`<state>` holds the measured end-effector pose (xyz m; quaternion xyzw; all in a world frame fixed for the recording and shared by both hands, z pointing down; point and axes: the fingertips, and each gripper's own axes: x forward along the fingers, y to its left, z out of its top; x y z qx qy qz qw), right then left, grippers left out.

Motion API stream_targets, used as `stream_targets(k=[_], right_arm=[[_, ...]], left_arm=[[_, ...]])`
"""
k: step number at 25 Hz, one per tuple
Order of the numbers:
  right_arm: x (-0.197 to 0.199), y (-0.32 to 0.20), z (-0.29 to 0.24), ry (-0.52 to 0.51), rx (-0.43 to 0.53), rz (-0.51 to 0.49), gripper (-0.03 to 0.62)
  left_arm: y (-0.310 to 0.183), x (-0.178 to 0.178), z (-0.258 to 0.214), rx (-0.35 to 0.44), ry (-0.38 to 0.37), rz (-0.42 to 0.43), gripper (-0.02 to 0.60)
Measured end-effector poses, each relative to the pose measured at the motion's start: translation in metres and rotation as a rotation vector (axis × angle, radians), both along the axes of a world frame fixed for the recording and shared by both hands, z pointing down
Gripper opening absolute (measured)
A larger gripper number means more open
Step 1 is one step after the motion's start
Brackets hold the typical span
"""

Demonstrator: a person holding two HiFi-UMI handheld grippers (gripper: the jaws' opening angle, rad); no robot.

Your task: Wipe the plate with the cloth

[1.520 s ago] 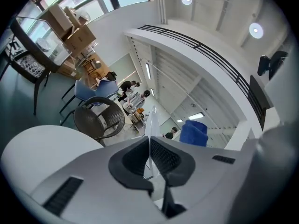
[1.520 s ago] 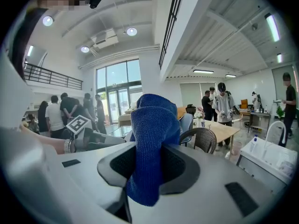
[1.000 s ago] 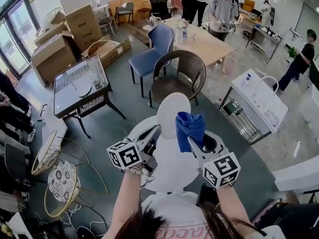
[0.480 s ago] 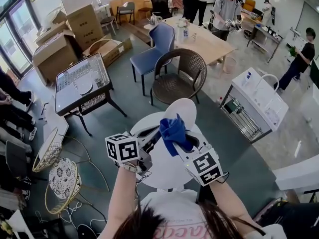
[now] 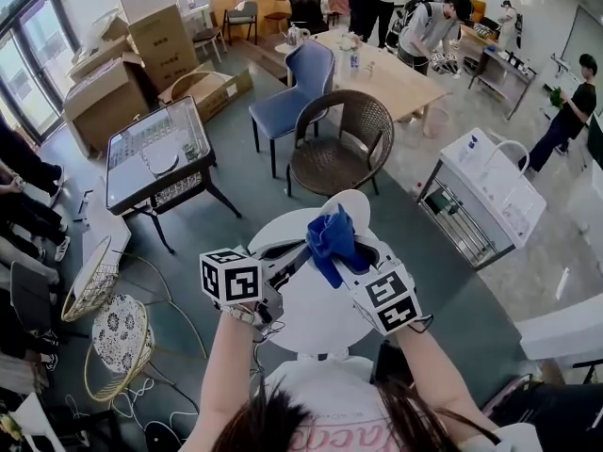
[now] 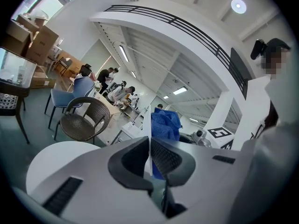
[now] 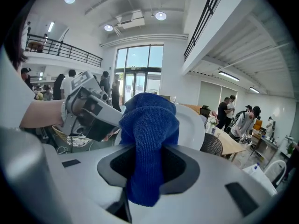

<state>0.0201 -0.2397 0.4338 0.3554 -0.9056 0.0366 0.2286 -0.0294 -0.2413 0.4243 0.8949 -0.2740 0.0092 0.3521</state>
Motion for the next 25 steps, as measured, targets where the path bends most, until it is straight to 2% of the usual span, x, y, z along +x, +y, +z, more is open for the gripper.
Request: stream_targets(k=[7, 16, 18, 20, 23, 25], right_arm=[[0.018, -0.036, -0.019, 0.016, 0.051, 0.064, 0.133], [0.056, -0.064, -0.036, -0.026, 0.065, 0.221, 0.133], [0.062, -0.061, -0.045, -0.092, 0.069, 0.23, 0.133], [0.072, -0.054, -0.061, -0.213, 0.08, 0.254, 0.133], [0.093, -0.044, -0.08, -0.371, 0.088, 0.311, 0.133], [0.106, -0.038, -0.084, -0.413, 0.091, 0.342, 0.133]], left_arm=[[0.002, -0.004, -0.003, 0.014, -0.012, 0.026, 0.02], [0.008, -0.005, -0.001, 0.019, -0.002, 0.034, 0.021], [0.007, -0.006, -0.001, 0.034, -0.004, 0.021, 0.021], [0.006, -0.007, -0.004, 0.067, 0.003, 0.011, 0.02], [0.006, -0.01, -0.011, 0.144, 0.016, -0.014, 0.018], [0.004, -0.014, -0.015, 0.209, 0.008, -0.052, 0.017]])
